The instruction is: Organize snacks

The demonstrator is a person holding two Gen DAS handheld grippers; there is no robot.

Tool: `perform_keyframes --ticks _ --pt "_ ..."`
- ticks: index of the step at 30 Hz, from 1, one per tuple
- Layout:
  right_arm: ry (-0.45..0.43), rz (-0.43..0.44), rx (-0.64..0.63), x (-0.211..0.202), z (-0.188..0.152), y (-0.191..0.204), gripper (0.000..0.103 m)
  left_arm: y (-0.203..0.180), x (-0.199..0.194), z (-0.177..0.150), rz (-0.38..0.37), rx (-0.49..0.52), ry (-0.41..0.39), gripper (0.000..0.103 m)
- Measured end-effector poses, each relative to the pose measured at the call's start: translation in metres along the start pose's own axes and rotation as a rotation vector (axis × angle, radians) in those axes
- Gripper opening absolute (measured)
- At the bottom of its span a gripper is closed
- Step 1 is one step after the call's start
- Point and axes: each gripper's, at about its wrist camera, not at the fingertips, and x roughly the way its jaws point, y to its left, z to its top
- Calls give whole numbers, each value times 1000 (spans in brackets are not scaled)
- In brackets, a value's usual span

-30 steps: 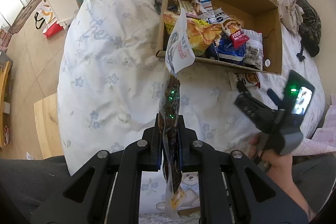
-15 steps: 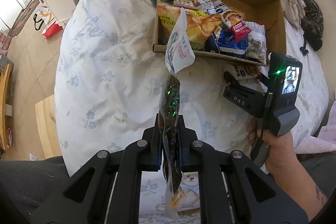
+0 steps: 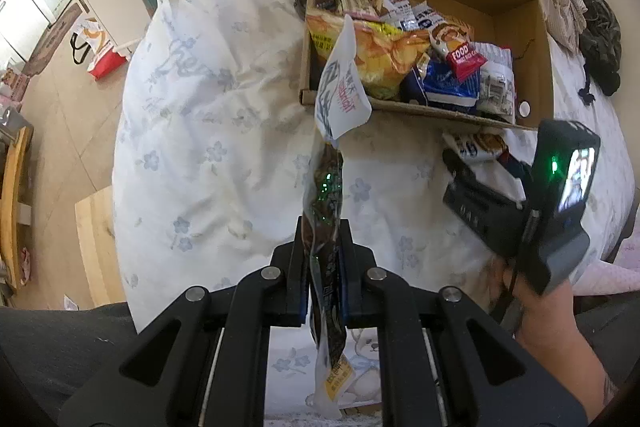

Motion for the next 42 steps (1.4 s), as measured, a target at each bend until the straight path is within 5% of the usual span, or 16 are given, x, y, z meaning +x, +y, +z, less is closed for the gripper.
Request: perform_keyframes --ticks 13,19,26,36,42 --pt "-93 53 92 -101 5 18 75 18 -26 2 -22 -48 -77 9" --pt "-35 142 205 -153 1 15 75 27 -53 1 -74 -65 -153 9" --pt "-92 211 173 -186 37 -6 75 6 -75 52 -131 21 -171 9" --pt "-102 222 193 -125 92 -37 76 -43 -40 135 -33 160 -221 9" --pt "-106 223 174 -91 125 -42 76 -33 -11 159 -68 97 -223 9"
